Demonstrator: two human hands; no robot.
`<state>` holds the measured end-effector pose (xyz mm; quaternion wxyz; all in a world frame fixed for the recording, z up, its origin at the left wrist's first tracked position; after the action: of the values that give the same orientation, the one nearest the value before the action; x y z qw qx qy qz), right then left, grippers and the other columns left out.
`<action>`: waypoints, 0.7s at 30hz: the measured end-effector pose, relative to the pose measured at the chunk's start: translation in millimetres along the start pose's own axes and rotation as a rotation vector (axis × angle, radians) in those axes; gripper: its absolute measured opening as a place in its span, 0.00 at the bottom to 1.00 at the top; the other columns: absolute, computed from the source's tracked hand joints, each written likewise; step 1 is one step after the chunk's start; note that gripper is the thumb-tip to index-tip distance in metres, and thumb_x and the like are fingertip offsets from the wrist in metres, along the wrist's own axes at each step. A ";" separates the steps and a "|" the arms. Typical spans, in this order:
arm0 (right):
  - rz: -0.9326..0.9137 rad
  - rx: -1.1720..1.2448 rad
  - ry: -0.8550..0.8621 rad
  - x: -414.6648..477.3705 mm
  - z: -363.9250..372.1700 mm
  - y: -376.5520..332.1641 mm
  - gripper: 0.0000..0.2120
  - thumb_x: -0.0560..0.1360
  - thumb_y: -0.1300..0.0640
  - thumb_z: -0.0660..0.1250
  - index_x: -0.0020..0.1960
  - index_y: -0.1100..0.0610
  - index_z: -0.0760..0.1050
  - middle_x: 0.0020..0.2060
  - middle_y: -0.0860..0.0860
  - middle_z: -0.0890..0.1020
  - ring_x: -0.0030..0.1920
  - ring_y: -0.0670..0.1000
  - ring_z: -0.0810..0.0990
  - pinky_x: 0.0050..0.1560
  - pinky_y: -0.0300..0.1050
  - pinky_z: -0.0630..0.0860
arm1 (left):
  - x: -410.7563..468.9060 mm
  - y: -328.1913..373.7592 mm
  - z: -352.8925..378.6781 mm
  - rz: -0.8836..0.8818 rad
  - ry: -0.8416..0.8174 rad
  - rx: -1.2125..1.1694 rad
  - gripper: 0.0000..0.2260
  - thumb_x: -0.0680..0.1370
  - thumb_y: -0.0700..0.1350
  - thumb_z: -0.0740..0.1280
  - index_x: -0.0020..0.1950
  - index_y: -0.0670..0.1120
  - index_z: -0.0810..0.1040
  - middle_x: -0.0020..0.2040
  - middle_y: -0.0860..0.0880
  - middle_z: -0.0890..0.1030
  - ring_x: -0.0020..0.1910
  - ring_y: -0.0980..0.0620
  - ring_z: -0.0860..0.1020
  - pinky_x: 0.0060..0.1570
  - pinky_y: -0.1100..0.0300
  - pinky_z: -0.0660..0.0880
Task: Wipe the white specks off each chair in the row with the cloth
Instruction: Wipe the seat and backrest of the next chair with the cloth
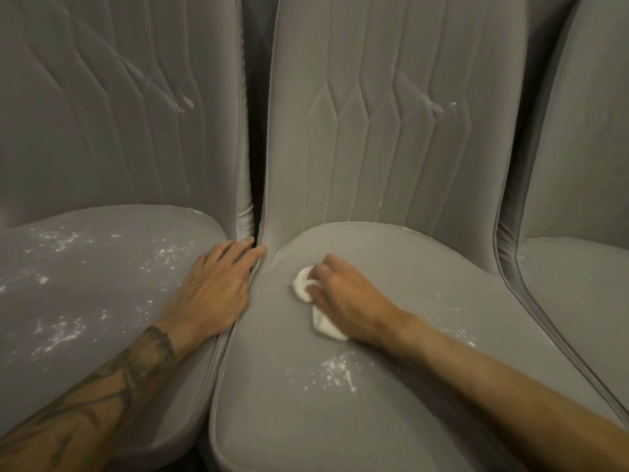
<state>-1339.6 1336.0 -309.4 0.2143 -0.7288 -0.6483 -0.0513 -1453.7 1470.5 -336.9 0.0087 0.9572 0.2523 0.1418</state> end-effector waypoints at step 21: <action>0.129 0.014 -0.008 -31.4 -12.1 23.6 0.11 0.81 0.53 0.60 0.51 0.61 0.73 0.50 0.59 0.74 0.50 0.60 0.73 0.53 0.51 0.67 | -0.4 0.6 -1.2 0.035 0.012 0.039 0.25 0.83 0.51 0.49 0.77 0.49 0.70 0.74 0.45 0.73 0.65 0.40 0.75 0.65 0.42 0.75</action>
<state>-1319.1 1300.9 -315.4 0.2196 -0.7677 -0.6013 -0.0298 -1454.1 1469.8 -335.7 -0.0137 0.9605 0.2383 0.1427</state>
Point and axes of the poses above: each hand's wrist, its own x-axis towards the middle knuckle, its own z-axis out of the palm, y = z × x, the point moved 10 cm from there along x, towards the middle knuckle
